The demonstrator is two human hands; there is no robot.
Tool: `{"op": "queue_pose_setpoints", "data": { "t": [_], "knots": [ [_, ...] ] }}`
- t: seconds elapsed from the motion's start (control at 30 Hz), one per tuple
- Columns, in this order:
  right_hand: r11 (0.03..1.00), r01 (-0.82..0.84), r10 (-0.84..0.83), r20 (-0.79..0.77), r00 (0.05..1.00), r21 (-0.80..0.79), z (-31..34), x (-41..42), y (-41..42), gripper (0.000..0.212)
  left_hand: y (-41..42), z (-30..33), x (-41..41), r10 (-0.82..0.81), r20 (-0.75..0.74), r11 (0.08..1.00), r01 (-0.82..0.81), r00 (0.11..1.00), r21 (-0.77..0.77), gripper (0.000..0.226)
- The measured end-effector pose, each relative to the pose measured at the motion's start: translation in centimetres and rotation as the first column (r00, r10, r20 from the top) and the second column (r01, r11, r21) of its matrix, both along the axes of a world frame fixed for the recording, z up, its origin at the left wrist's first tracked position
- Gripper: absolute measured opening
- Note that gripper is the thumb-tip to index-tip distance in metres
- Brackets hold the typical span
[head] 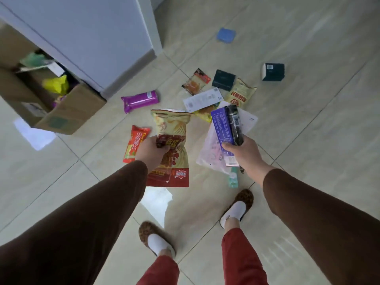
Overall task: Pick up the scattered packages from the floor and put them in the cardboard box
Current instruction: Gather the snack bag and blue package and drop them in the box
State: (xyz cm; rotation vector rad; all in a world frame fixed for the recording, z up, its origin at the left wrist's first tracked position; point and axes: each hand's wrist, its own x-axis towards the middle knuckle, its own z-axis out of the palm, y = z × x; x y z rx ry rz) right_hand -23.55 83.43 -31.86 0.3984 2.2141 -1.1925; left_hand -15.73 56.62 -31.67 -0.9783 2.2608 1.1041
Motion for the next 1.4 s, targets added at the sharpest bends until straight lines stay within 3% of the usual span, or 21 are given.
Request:
{"op": "queue_pose_setpoints", "data": {
  "t": [0.37,0.83,1.1,1.4],
  "knots": [
    [0.972,-0.236,0.236,-0.009,0.972,-0.019,3.4,8.2,-24.0,0.016,-21.6,5.0,12.7,0.222,0.016,0.975,-0.222,0.975,-0.013,0.027],
    [0.901,-0.418,0.426,0.057,0.903,-0.114,2.6,7.3,-49.8,0.016,-44.1,5.8,14.1,0.433,0.0,0.901,-0.433,0.901,-0.028,0.026],
    [0.934,-0.348,0.356,0.111,0.928,-0.086,2.2,9.3,-63.2,0.03,-57.3,5.2,15.5,0.433,-0.008,0.901,-0.433,0.901,0.036,0.022],
    [0.984,-0.174,0.176,0.092,0.98,-0.033,2.8,10.3,-74.9,0.023,-71.5,5.8,12.8,0.295,-0.011,0.953,-0.294,0.955,0.077,0.026]
  ]
}}
